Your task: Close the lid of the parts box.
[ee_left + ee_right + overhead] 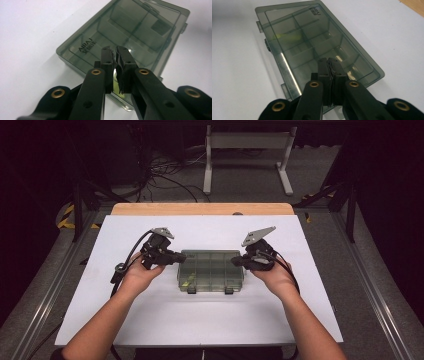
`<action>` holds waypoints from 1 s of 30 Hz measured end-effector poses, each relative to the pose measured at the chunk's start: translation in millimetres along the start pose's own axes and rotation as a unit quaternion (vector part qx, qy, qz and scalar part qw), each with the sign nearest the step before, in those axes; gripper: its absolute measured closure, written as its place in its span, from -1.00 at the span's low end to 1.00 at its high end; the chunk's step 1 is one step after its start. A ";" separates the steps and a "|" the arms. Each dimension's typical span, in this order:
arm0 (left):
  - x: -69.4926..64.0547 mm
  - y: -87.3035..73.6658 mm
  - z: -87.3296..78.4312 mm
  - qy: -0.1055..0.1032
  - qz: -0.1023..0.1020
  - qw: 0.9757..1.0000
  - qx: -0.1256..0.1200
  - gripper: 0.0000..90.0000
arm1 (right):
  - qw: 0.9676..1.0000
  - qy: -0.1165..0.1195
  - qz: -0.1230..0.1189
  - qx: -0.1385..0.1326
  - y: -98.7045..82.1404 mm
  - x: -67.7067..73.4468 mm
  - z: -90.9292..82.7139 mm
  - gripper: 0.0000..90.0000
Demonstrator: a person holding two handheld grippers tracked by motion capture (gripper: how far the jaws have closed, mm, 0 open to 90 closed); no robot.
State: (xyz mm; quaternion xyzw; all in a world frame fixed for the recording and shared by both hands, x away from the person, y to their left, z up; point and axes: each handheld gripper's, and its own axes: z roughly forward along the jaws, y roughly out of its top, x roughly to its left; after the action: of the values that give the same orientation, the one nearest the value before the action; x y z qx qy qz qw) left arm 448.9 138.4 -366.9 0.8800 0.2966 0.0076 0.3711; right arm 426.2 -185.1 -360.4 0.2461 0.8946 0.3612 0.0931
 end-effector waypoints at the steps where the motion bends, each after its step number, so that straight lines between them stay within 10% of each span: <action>1: -5.1 -1.9 -0.2 0.003 0.006 1.000 0.003 0.88 | 1.000 0.001 0.001 0.000 -1.0 1.2 0.0 0.98; 30: -15.4 -17.8 16.2 0.001 0.014 0.999 0.049 0.84 | 0.999 0.019 0.017 0.042 -24.0 12.2 8.7 0.96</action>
State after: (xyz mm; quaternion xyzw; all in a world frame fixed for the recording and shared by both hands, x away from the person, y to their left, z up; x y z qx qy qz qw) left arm 430.8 129.5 -387.1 0.9011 0.2849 -0.0007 0.3269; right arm 409.7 -188.5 -383.1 0.2582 0.9063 0.3292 0.0595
